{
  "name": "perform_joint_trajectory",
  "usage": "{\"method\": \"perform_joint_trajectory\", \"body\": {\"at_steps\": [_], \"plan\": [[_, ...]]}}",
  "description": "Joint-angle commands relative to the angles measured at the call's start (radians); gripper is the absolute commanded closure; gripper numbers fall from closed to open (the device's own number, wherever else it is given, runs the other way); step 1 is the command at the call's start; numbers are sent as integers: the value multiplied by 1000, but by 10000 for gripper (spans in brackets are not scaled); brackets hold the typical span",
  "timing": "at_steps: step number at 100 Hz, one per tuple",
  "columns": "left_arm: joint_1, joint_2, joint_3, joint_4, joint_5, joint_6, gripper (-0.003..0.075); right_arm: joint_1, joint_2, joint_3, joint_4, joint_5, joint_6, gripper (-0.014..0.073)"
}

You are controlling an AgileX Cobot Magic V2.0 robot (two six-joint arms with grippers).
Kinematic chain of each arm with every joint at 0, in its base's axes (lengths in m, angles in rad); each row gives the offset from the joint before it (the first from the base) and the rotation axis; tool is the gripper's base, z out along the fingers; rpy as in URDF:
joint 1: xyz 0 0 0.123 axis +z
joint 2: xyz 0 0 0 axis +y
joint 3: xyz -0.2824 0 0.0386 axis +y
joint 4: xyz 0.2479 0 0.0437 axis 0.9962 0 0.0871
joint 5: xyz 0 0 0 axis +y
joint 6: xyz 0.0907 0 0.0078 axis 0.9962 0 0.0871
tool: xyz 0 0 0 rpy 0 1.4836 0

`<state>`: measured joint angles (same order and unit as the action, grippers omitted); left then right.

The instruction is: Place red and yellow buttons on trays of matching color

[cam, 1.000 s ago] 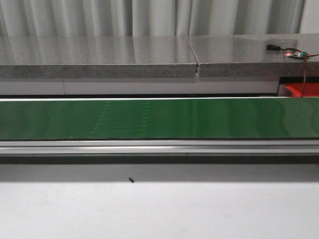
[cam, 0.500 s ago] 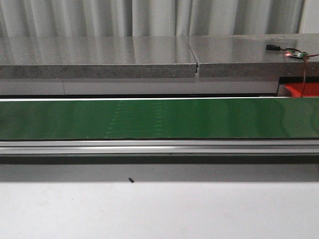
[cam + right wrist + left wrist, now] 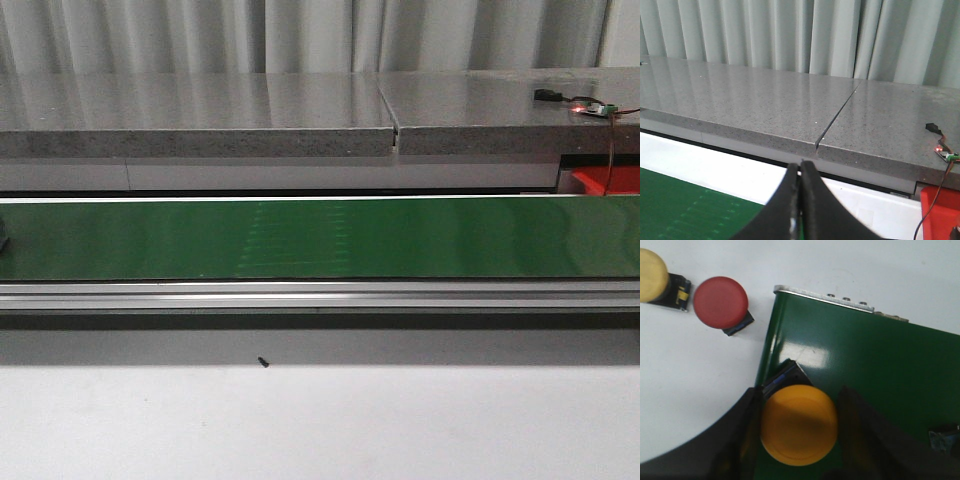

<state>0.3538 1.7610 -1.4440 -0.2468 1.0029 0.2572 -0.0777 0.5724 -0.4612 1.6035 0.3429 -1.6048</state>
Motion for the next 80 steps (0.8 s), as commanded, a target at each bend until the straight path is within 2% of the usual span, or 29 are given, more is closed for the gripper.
{"method": "perform_joint_trajectory", "body": {"at_steps": [1,11,23,30,48,55,62,69,80], "plan": [[-20,-52,-5,-25,-42,3,612,0,-4,-26,31,13,-9,652],[-24,-52,0,-33,-42,3,520,0,-4,-26,31,13,-9,652],[-24,-52,0,-55,-40,21,302,0,-4,-26,31,13,-9,652],[-24,-59,0,-68,-42,21,211,0,-4,-26,31,13,-9,652],[-24,-115,0,-96,-70,54,194,0,-4,-26,31,13,-9,652],[-31,-154,3,-96,-70,71,216,0,-4,-26,31,13,-9,652],[-52,-202,23,-96,-68,75,285,0,-4,-26,31,13,-9,652],[-85,-259,61,-98,-73,75,402,0,-4,-26,31,13,-9,652],[-158,-360,151,-96,-123,76,664,0,-4,-26,31,13,-9,652]]}}
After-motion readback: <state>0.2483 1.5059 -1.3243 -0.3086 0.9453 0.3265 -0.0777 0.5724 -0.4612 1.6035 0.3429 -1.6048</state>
